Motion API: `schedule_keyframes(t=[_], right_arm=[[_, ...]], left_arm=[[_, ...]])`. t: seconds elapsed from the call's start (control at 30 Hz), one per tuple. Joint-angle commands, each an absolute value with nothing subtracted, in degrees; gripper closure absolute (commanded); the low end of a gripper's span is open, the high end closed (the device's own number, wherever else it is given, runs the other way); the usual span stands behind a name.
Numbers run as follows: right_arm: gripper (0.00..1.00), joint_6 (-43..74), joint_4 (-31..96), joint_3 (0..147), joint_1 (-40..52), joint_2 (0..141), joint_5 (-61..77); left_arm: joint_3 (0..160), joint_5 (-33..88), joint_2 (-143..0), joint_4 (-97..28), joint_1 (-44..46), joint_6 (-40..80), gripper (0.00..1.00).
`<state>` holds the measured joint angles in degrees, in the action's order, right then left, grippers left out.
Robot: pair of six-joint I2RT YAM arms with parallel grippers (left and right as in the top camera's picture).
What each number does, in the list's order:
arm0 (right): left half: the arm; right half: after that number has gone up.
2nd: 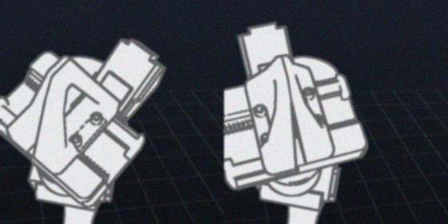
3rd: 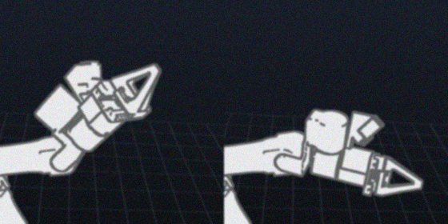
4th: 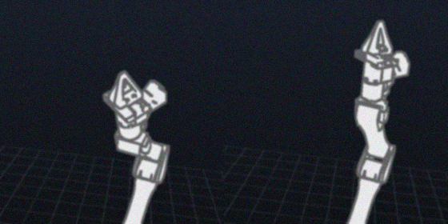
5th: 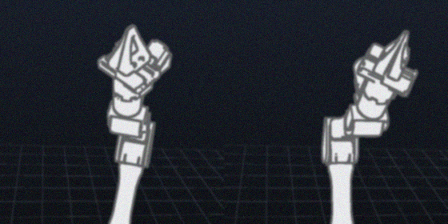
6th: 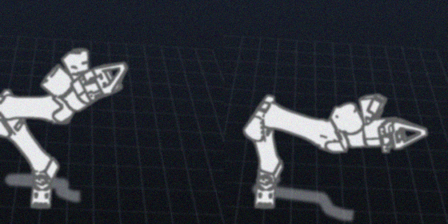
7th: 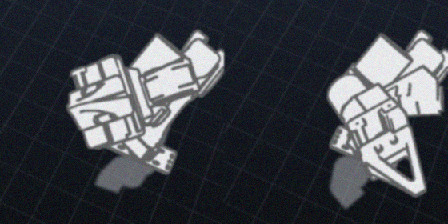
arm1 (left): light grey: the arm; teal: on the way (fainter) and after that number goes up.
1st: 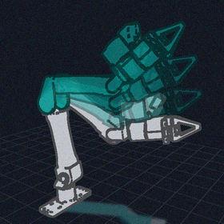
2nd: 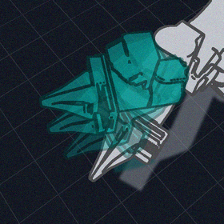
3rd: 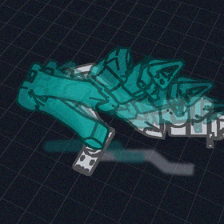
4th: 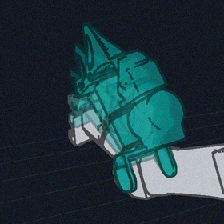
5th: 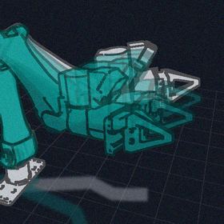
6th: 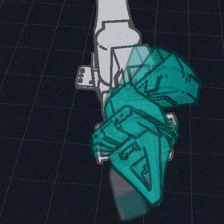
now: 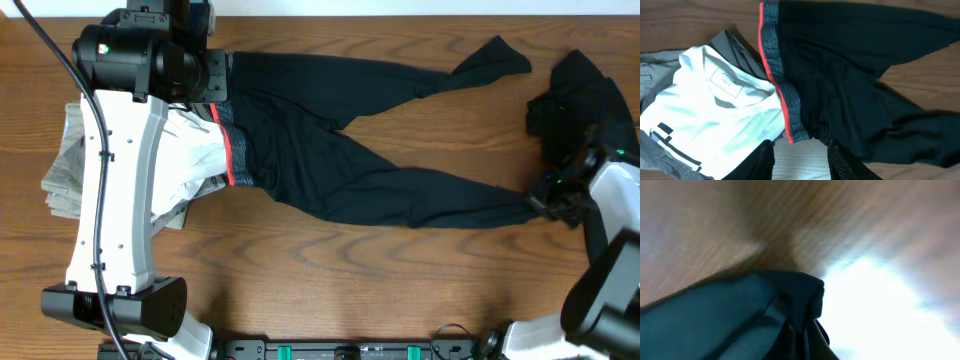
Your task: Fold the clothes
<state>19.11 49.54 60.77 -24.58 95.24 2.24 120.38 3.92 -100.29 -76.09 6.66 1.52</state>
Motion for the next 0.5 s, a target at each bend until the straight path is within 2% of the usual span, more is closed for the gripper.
schedule_keyframes(t=[0.0, 0.17, 0.23, 0.3, 0.4, 0.47], right_arm=[[0.94, 19.6, 50.8, 62.6, -25.1, 90.4, -10.0], [0.91, 22.7, 49.5, 62.6, -25.1, 88.8, -17.1], [0.76, 22.7, 49.4, 62.6, -25.1, 89.0, -17.2], [0.66, 22.7, 49.2, 62.6, -25.1, 89.1, -17.1], [0.62, 22.7, 48.6, 62.6, -25.1, 89.1, -17.1], [0.59, 22.8, 48.2, 62.5, -25.2, 89.3, -16.2]], left_arm=[[121.0, 4.1, -99.9, -76.2, 6.7, 1.8, 0.62], [121.0, 4.1, -99.9, -76.3, 6.7, 1.8, 0.61], [121.0, 4.1, -99.9, -76.3, 6.7, 1.8, 0.61], [121.0, 4.1, -99.9, -76.3, 6.7, 1.8, 0.61], [121.0, 4.1, -99.9, -76.3, 6.7, 1.8, 0.6], [121.0, 4.0, -99.9, -76.2, 6.7, 1.8, 0.56]])
